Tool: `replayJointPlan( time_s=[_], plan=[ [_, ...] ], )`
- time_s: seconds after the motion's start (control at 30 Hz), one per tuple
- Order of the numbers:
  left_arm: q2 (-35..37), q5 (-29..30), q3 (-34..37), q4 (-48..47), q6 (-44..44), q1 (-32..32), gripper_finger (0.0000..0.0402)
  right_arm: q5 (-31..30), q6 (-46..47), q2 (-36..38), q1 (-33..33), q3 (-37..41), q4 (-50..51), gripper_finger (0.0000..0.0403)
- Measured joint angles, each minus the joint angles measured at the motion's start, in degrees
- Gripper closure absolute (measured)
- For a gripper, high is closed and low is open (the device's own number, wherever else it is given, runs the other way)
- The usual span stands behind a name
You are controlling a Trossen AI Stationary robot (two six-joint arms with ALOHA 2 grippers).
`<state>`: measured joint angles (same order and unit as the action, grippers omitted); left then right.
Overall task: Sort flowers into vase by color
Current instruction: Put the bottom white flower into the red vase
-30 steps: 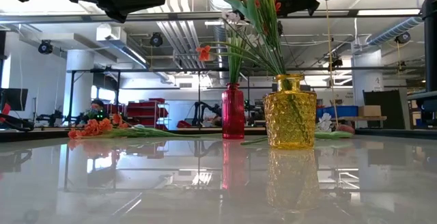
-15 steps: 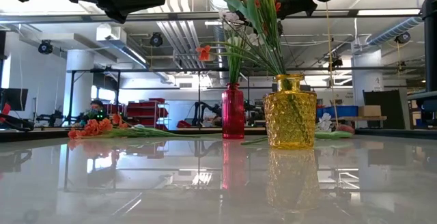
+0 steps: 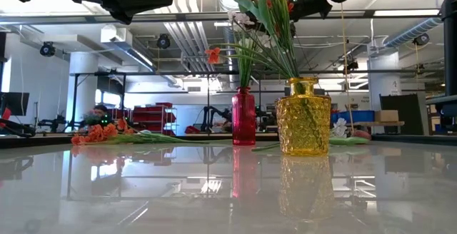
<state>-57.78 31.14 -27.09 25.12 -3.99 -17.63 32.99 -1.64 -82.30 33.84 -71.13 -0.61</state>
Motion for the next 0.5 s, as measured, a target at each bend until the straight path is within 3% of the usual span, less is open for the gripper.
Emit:
replayJointPlan(
  time_s=[0.3, 0.5],
  plan=[
    [0.0, 0.0, 0.0, -0.01, 0.0, 0.0, 0.0365, -0.07, -0.34, 0.0, -0.58, -0.24, 0.25, 0.0263],
    [0.0, 0.0, 0.01, -0.01, 0.02, 0.0, 0.0365, -1.7, -0.55, 0.07, -0.63, -0.74, -0.08, 0.0334]
  ],
)
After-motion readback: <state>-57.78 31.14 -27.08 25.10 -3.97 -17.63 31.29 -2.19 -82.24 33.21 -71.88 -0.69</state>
